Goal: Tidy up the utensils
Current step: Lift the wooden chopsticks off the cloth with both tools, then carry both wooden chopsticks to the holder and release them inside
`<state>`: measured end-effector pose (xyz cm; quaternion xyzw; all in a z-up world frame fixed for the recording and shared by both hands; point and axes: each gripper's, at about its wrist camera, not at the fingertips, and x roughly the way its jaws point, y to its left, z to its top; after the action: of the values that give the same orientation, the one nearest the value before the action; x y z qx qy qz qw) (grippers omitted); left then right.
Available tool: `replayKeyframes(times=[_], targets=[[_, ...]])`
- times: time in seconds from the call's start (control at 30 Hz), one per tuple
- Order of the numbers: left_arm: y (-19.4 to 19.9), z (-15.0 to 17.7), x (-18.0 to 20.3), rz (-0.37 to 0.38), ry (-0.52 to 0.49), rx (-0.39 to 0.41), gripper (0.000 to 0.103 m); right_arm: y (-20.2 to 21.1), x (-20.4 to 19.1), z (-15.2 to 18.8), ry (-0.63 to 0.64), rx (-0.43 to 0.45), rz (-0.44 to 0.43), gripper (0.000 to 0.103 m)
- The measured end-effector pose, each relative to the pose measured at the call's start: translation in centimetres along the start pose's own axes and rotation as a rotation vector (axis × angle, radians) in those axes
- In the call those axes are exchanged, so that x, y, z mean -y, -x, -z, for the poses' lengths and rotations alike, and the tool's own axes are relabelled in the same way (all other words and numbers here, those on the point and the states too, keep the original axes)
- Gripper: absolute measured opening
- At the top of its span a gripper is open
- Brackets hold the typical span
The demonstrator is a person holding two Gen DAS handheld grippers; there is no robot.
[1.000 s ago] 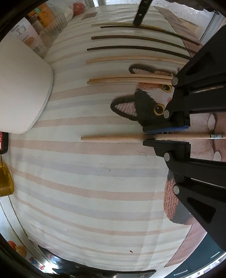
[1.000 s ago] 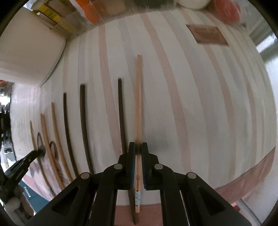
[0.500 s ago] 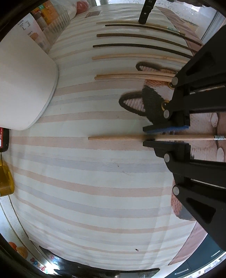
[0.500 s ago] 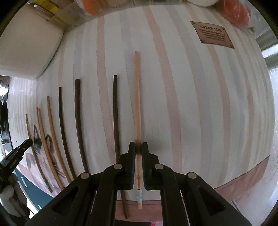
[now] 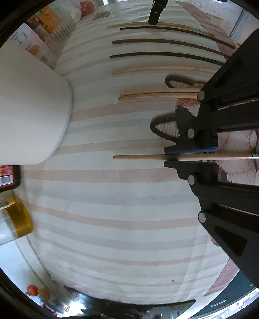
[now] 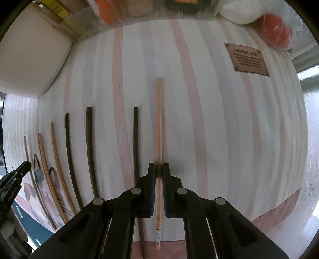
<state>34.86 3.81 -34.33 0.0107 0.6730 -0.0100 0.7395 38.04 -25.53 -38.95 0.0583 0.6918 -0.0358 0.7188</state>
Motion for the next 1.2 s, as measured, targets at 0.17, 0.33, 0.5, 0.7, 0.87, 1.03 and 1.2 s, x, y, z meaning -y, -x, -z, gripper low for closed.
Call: replayKeyframes(times=[0.17,0.33,0.5,0.7,0.87,1.03,1.2], targets=[[2.4,0.6,0.4,0.003,0.017,0.047,0.004,2.3,0.4,2.2,0.002,0.080,-0.038,0.006],[5.2,1.1,1.1,0.018,0.008,0.096,0.004,4.8,-0.5,4.0,0.038,0.135,-0.067,0.006],[8.2,1.9,1.8,0.048,-0.003,0.157,0.004,8.4,-1.6,5.8,0.101,0.216,-0.068,0.006],[11.2,2.0,2.3,0.078,-0.005,0.219,0.004,11.1,-4.6,6.8,0.161,0.289,-0.094,0.006],[13.1,1.8,2.3,0.100,0.005,0.262,0.004,12.5,-7.4,7.2,0.196,0.327,-0.121,0.006],[14.5,1.5,2.1,0.121,0.015,0.294,0.004,13.4,-8.7,7.0,0.222,0.350,-0.144,0.006],[15.7,1.3,1.7,0.134,0.021,0.320,0.004,14.4,-9.8,6.9,0.243,0.365,-0.167,0.006]])
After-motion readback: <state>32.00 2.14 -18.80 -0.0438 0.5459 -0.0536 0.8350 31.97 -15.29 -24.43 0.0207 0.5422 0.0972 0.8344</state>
